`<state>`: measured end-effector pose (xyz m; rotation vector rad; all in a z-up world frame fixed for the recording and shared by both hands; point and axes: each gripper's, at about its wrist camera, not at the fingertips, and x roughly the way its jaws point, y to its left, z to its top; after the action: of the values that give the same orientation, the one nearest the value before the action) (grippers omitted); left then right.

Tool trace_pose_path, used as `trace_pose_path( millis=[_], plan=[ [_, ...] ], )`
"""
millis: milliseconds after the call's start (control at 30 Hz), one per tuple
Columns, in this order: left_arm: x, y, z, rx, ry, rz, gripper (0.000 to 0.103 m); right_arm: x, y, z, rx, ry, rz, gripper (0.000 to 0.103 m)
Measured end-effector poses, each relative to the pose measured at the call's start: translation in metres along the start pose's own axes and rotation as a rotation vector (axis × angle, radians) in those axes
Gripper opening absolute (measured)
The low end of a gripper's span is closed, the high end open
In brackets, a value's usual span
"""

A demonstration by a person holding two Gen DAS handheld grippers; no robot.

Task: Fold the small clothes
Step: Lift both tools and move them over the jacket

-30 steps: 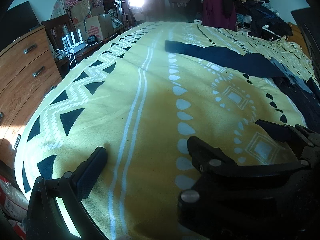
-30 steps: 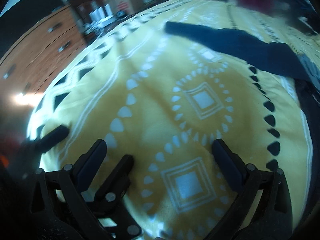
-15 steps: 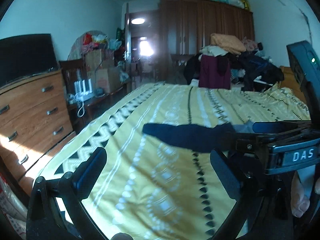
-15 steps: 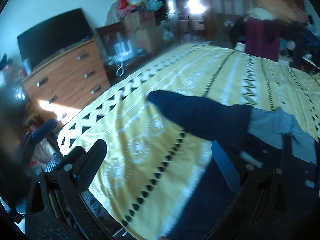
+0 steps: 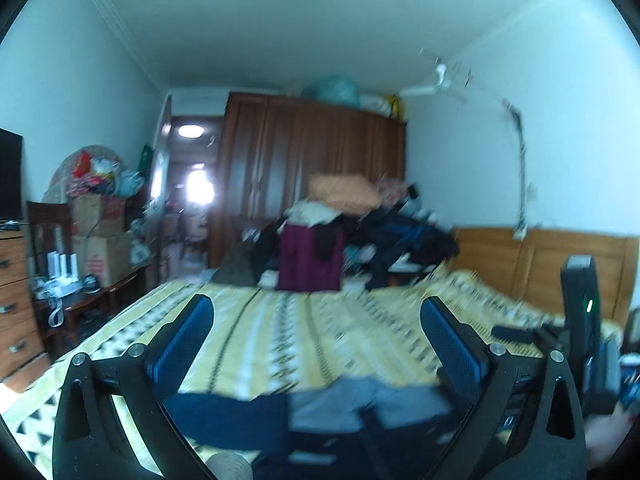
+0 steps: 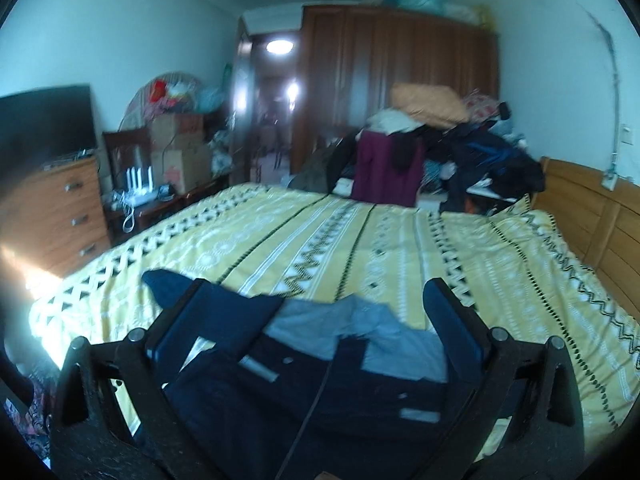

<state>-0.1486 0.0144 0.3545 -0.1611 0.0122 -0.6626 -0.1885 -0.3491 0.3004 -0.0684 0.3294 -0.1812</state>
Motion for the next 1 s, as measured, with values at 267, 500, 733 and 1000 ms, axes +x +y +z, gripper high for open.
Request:
trace_pose_path(
  millis=[267, 500, 733, 1000],
  plan=[
    [0.013, -0.104, 0.052, -0.063, -0.041, -0.183, 0.103, -0.092, -0.075, -0.006, 0.036, -0.392, -0.167, 0.103],
    [0.021, -0.161, 0.035, 0.177, -0.065, -0.076, 0.103, -0.055, -0.116, -0.069, 0.131, -0.172, -0.236, 0.103],
    [0.069, -0.139, -0.033, 0.238, 0.096, 0.096, 0.103, -0.015, -0.189, -0.142, 0.387, 0.158, -0.169, 0.103],
    [0.122, -0.094, -0.098, 0.237, 0.234, 0.14, 0.103, 0.027, -0.402, -0.201, 0.919, 0.283, -0.179, 0.08]
  ],
)
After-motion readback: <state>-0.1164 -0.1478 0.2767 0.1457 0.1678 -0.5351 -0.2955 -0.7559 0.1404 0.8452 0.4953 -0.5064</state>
